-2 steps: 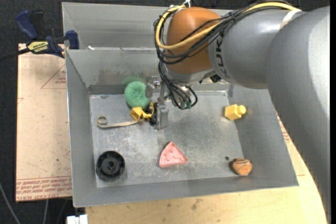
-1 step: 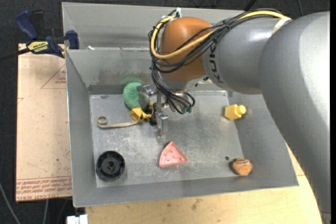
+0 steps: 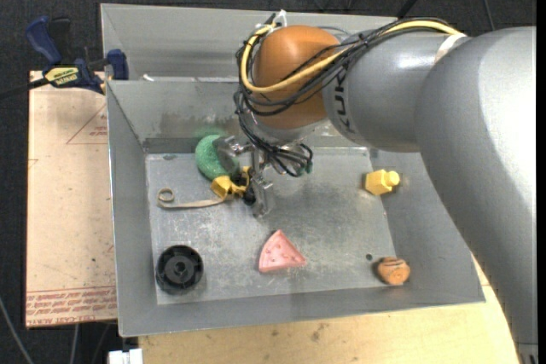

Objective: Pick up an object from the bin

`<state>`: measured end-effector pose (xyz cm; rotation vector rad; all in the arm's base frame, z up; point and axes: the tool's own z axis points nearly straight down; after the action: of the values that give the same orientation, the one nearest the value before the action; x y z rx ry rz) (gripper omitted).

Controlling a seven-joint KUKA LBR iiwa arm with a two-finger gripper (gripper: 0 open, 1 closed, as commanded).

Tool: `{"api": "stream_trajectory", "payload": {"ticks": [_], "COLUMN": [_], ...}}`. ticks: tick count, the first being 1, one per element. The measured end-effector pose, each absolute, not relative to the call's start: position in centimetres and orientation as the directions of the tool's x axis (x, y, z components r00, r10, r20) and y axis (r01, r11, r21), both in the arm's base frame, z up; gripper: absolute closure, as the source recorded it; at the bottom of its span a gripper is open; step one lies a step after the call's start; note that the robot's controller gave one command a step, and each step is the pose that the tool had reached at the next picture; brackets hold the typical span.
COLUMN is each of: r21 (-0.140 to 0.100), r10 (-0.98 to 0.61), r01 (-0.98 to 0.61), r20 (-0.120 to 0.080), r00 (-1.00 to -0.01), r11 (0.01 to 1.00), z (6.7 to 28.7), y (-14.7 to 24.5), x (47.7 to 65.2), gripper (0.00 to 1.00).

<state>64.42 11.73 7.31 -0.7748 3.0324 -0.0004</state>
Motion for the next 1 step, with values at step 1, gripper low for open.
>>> {"api": "stream_trajectory", "payload": {"ticks": [1], "r21": [0.0], "r10": [-0.34], "r01": [-0.34], "r20": [-0.01], "r00": [-0.941], "r11": [0.941], "z": [8.48], "y": [9.53], "x": [62.13], "gripper": [1.0]}}
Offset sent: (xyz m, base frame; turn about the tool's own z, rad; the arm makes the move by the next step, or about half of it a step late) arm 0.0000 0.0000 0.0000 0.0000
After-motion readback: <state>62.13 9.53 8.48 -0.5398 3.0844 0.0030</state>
